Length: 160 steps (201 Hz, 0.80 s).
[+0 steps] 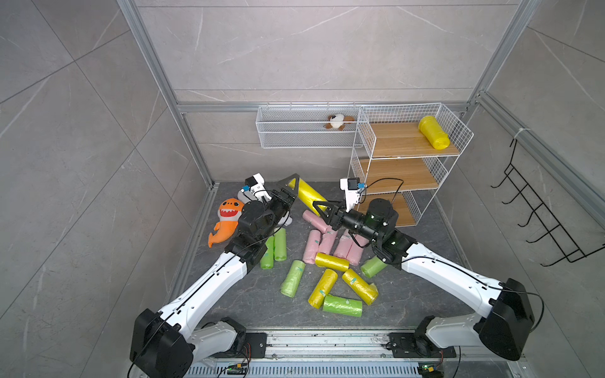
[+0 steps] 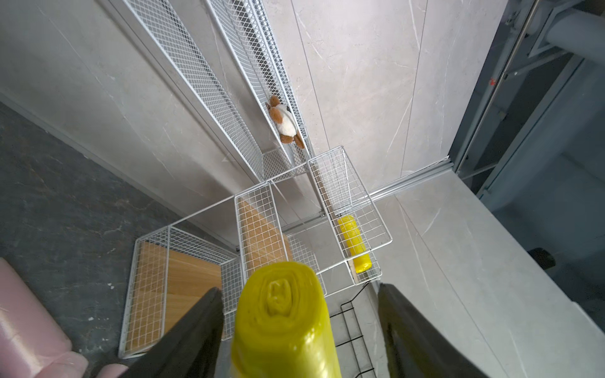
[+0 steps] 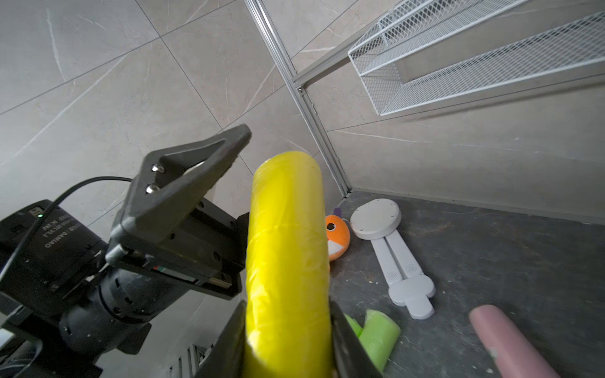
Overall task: Sort the rolls of trash bags by color and place them on the shelf
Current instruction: Place the roll of trash bags on the shelf.
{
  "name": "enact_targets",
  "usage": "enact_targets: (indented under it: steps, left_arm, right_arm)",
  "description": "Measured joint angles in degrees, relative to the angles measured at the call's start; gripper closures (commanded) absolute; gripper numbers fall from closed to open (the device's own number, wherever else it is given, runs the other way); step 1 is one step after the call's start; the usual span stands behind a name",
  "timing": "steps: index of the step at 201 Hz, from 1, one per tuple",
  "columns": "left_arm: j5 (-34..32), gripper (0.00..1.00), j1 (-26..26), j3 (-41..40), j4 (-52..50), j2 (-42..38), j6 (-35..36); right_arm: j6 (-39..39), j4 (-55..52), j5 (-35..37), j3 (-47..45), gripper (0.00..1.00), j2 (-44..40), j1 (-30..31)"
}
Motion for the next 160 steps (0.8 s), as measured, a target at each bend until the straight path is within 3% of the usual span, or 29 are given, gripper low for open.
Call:
enact_targets:
  steps: [42, 84, 121, 160]
  left_arm:
    - [0.0, 0.17, 0.0, 0.0, -4.0, -1.2, 8.1]
    - [2.1, 0.17, -0.4, 3.3, -13.3, -0.5, 18.5]
    - [4.9, 0.17, -1.8, 8.7, -18.8, 2.1, 25.7]
    - [7.9, 0.17, -3.4, 12.4, -22.4, 5.8, 30.2]
  right_arm:
    - [-5.8, -14.8, 0.3, 9.3, 0.73, -5.6, -6.0]
    - [-13.0, -30.7, 2.4, 25.4, 0.73, -8.1, -14.8]
    - [-18.5, -42.1, 5.2, 40.6, 0.73, -4.9, -20.7]
    - [-21.9, -52.0, 9.2, 54.4, 0.73, 4.1, -27.3]
